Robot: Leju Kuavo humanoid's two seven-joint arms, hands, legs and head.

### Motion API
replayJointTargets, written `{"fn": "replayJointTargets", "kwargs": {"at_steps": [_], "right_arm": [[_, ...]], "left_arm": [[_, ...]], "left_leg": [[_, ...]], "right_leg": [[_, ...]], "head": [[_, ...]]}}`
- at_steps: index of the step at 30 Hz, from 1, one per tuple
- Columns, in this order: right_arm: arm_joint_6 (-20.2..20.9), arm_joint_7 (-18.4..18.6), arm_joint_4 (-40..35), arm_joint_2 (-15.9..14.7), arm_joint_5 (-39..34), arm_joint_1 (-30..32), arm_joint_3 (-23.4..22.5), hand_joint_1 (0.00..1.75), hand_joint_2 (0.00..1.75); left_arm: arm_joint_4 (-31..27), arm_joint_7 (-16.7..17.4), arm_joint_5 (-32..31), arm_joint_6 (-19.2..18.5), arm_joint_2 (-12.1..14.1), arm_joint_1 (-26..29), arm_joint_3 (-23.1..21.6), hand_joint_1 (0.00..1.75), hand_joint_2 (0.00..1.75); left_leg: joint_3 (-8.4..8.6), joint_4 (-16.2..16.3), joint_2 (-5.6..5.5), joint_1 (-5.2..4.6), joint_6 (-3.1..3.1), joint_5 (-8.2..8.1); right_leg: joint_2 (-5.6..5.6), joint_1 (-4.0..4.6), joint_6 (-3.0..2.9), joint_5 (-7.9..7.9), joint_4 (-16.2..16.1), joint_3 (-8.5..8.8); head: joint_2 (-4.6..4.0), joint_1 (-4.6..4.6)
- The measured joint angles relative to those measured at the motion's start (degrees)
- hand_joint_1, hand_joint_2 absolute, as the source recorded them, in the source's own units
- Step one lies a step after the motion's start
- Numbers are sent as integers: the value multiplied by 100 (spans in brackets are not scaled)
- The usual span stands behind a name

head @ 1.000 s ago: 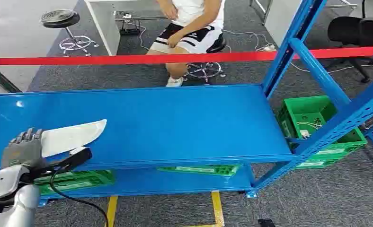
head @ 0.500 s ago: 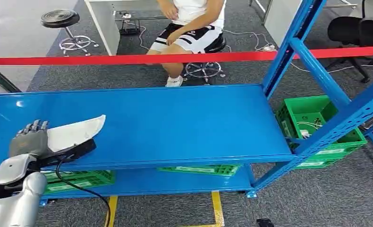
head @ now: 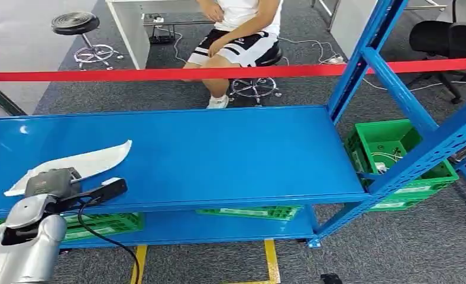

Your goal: Take the parts from the cabinet and place them on the table.

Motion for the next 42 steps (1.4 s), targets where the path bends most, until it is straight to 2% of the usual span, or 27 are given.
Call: {"fn": "replayJointTargets", "kwargs": {"at_steps": [6,13,19,22,25,26,27,29,31,32,33,35,36,37,38,39,40,41,42], "right_arm": [[0,-9,0,0,-11,0,-2,0,0],[-20,-9,0,-2,-61,3,-2,0,0],[-26,-33,0,-2,-105,9,-4,0,0],[-28,-46,0,-2,-116,18,-13,0,0],[-42,-46,0,-2,-129,22,-22,0,0],[-42,-46,0,-2,-131,22,-24,0,0],[-44,-46,2,0,-135,21,-24,0,0],[-52,-46,7,2,-151,25,-28,0,0],[-50,-68,9,2,-171,27,-39,0,0],[-46,-103,9,0,-188,27,-55,0,0],[-28,-158,9,2,-221,29,-63,0,0],[46,-291,15,2,-278,41,-94,0,0],[81,-346,15,2,-304,45,-116,0,0],[103,-374,20,2,-328,54,-129,0,0],[125,-389,22,2,-334,65,-146,0,0],[129,-400,22,2,-339,71,-160,0,0],[129,-407,22,0,-341,79,-164,0,0],[131,-406,22,0,-352,71,-166,0,0],[133,-411,37,21,-376,42,-166,0,0]], "left_arm": [[79,-120,-7,105,-31,-127,85,175,175],[-57,-749,13,428,-271,-86,354,175,175],[-672,-1121,37,701,-474,183,337,175,175],[-1096,-1307,355,929,-498,348,177,175,175],[-1590,-1499,765,984,-518,575,-70,175,175],[-1739,-1519,826,999,-527,661,-185,175,175],[-1864,-1526,874,1021,-527,745,-281,175,175],[-2126,-1543,946,1134,-529,921,-469,175,175],[-2405,-1561,935,1288,-522,1091,-704,175,175],[-2536,-1567,889,1395,-520,1166,-853,175,175],[-2639,-1587,872,1504,-492,1241,-978,175,175],[-2811,-1602,780,1732,-429,1429,-1187,175,175],[-2882,-1606,769,1847,-389,1538,-1320,175,175],[-2929,-1611,756,1937,-343,1635,-1432,175,175],[-2972,-1611,754,1997,-289,1707,-1536,175,175],[-3010,-1611,715,2068,-240,1770,-1607,175,175],[-3045,-1611,671,2153,-210,1825,-1670,175,175],[-3082,-1611,636,2256,-159,1890,-1738,175,175],[-3138,-1609,581,2378,-109,1970,-1814,175,175]], "left_leg": [[2,0,0,-1,0,0],[2,0,0,0,0,1],[-1,0,0,-1,0,0],[-1,1,0,-2,1,0],[-1,1,0,-2,2,-2],[-8,20,0,-5,19,-17],[-17,44,-1,-21,80,-31],[-22,44,3,-30,110,-38],[-9,-25,4,-31,169,53],[35,-139,36,32,162,133],[34,-167,40,39,193,153],[17,-160,51,50,192,156],[8,-157,64,52,185,160],[-4,-150,66,65,170,169],[-17,-139,65,85,150,179],[-35,-123,66,112,123,183],[-55,-97,96,150,91,179],[-73,-45,97,177,34,166],[-94,-20,107,169,-34,168]], "right_leg": [[1,-1,0,0,0,3],[-1,0,0,0,0,3],[1,0,0,0,0,2],[2,-1,0,0,-1,1],[0,-2,1,0,-2,1],[2,-18,8,4,-18,5],[4,-30,44,8,-27,4],[7,-35,61,11,-30,5],[9,-32,121,74,-72,23],[3,-26,135,-4,-36,-42],[0,-14,160,-208,151,-110],[-4,-59,208,-669,964,-400],[-6,-80,234,-846,1386,-562],[-9,-99,271,-895,1633,-643],[-13,-122,307,-789,1559,-573],[-15,-150,344,-585,1232,-380],[-52,-179,393,-357,743,-97],[-156,-218,458,-180,212,217],[-241,-166,505,-397,11,316]], "head": [[0,0],[0,0],[0,0],[0,0],[0,-2],[0,0],[0,-4],[0,-2],[0,-7],[0,-4],[0,13],[0,24],[0,28],[0,26],[0,26],[0,28],[0,26],[0,37],[0,61]]}}
